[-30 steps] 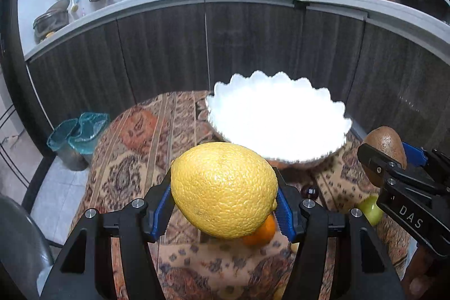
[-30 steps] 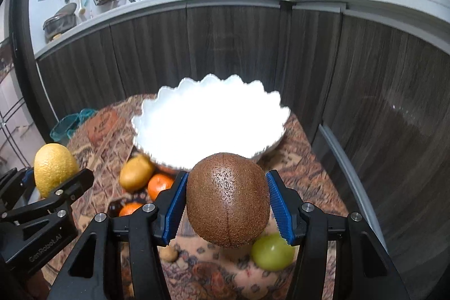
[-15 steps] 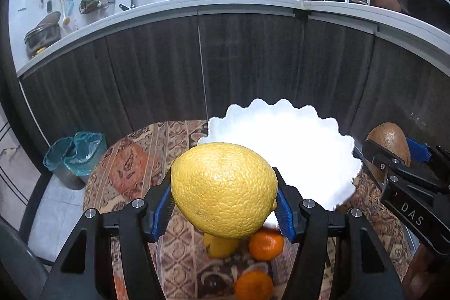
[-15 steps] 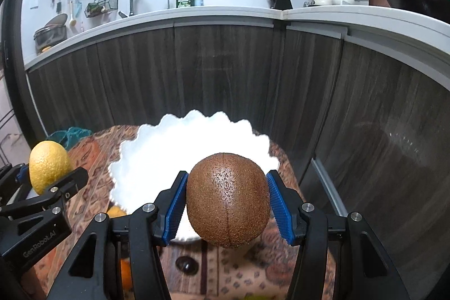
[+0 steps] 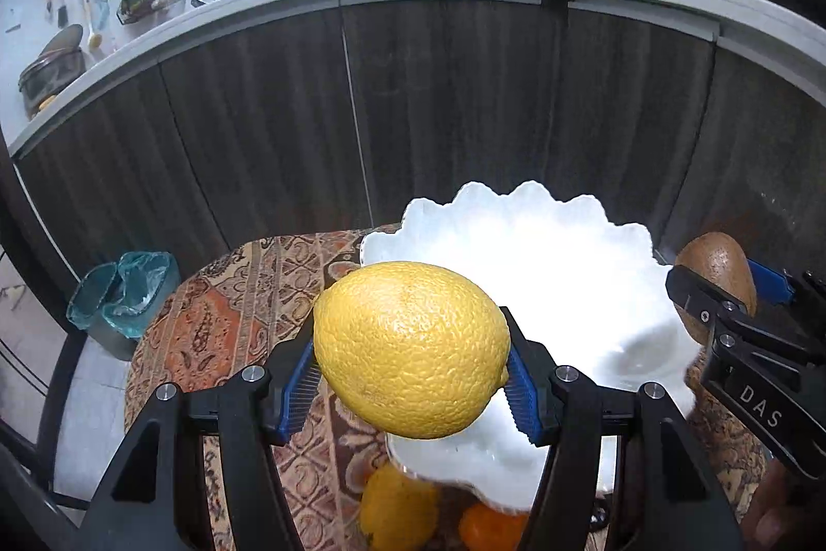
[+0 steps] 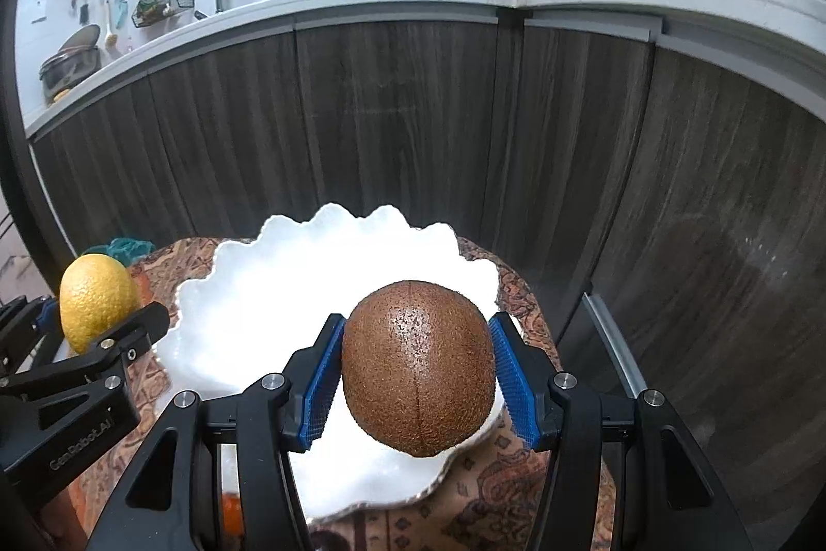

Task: Organize fruits
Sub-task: 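Carry lemon and kiwi over the white bowl and open both tools, then withdraw both tools from the bowl back over the table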

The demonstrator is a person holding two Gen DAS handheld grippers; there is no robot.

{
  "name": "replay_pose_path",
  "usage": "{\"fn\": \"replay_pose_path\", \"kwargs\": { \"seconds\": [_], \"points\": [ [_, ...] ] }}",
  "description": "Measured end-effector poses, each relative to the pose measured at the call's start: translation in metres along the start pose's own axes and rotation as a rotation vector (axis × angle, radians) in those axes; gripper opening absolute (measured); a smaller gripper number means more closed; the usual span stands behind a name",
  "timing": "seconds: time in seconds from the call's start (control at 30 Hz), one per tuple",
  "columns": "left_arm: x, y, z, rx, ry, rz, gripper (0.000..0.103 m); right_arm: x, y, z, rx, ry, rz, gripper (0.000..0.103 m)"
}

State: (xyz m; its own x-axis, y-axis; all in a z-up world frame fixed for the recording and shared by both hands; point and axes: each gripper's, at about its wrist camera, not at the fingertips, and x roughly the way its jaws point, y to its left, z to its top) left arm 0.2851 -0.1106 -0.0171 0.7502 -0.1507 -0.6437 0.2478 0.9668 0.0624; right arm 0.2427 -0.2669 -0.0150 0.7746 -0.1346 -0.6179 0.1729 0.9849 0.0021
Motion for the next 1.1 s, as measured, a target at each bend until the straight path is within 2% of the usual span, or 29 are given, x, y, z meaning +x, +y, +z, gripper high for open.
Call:
{"fn": "replay_pose_path", "kwargs": {
  "seconds": [0.4, 0.63, 0.73, 0.77, 0.8, 0.83, 0.87, 0.97, 1.1],
  "points": [
    [0.047, -0.003, -0.001, 0.007, 0.077, -0.005, 0.061, 0.048, -0.003, -0.003, 0.015, 0.080, -0.001, 0.057],
    [0.056, -0.002, -0.006, -0.005, 0.112, -0.012, 0.062, 0.059, -0.003, -0.006, 0.011, 0.111, 0.004, 0.057],
    [0.054, -0.003, -0.007, 0.013, 0.098, 0.016, 0.069, 0.060, -0.003, -0.007, 0.006, 0.113, -0.005, 0.059],
    [0.051, -0.003, -0.006, 0.018, 0.089, 0.029, 0.075, 0.057, -0.002, -0.006, -0.001, 0.099, -0.014, 0.064],
    [0.048, -0.002, -0.005, 0.017, 0.079, 0.033, 0.076, 0.052, -0.001, -0.004, -0.010, 0.074, -0.038, 0.069],
    [0.044, -0.001, -0.004, 0.015, 0.071, 0.035, 0.077, 0.048, -0.001, -0.004, -0.012, 0.061, -0.050, 0.083],
    [0.042, 0.000, -0.003, 0.013, 0.064, 0.040, 0.080, 0.041, -0.001, -0.002, -0.015, 0.033, -0.073, 0.089],
    [0.026, 0.003, 0.002, 0.011, 0.025, 0.066, 0.094, 0.025, -0.002, 0.003, -0.024, -0.012, -0.117, 0.090],
    [-0.001, 0.004, 0.007, 0.019, -0.037, 0.090, 0.100, 0.001, -0.003, 0.008, -0.023, -0.059, -0.130, 0.090]
  ]
}}
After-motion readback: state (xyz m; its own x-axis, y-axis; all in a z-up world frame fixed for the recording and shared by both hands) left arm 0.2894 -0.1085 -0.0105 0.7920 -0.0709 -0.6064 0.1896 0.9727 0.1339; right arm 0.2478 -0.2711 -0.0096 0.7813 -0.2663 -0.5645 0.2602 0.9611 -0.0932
